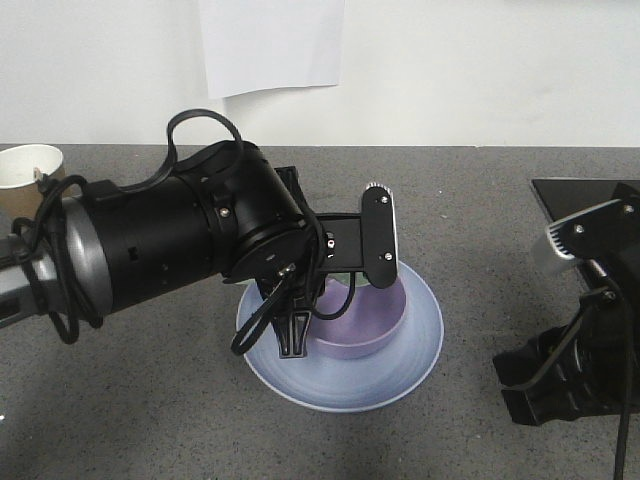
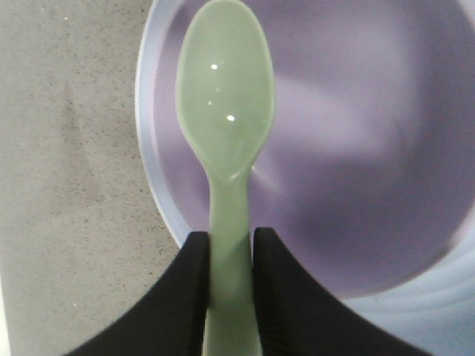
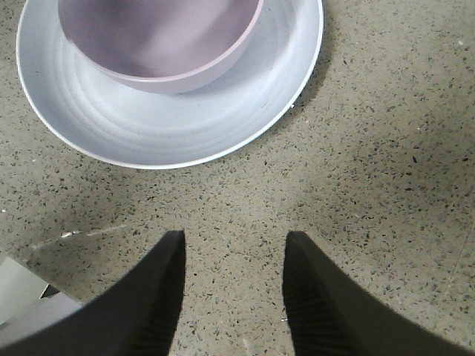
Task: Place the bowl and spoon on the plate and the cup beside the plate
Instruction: 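Swing the left gripper with the spoon over the bowl, then lower the spoon into the bowl and release it from the left gripper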
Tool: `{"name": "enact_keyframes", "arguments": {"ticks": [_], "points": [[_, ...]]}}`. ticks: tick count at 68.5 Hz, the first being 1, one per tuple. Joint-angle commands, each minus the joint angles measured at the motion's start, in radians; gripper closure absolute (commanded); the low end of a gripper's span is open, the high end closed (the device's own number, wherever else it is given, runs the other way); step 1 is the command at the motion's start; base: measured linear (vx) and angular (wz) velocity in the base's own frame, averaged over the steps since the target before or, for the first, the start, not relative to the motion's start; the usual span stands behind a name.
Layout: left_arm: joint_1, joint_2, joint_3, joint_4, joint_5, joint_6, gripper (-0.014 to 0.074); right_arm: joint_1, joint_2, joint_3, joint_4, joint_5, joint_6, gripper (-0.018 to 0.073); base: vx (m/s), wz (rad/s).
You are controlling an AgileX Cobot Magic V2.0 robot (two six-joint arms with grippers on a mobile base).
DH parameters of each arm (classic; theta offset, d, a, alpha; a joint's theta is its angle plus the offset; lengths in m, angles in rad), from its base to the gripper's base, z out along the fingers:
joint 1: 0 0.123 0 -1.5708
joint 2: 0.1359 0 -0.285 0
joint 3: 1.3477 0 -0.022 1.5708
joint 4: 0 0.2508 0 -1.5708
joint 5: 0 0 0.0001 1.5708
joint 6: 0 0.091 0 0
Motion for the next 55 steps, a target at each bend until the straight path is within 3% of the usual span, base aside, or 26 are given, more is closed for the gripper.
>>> {"name": "enact_keyframes", "arguments": {"ticks": [1,29,55], "points": [[-0.005,-0.04,-0.033,0.037,-0.036,-0.004,0.0503,-0.003,-0.012,-0.024,0.005,-0.041,-0.01,0.0257,0.0,0.0],[-0.005,-0.034,-0.033,0.034,-0.01,-0.002,0.0484,-0.003,-0.012,-0.024,0.005,-0.041,-0.01,0.0257,0.0,0.0],[-0.005,-0.034,-0.033,-0.003,-0.002,-0.002,0.0329,-0.003,-0.012,-0.024,0.005,-0.041,-0.01,0.0257,0.0,0.0]]}}
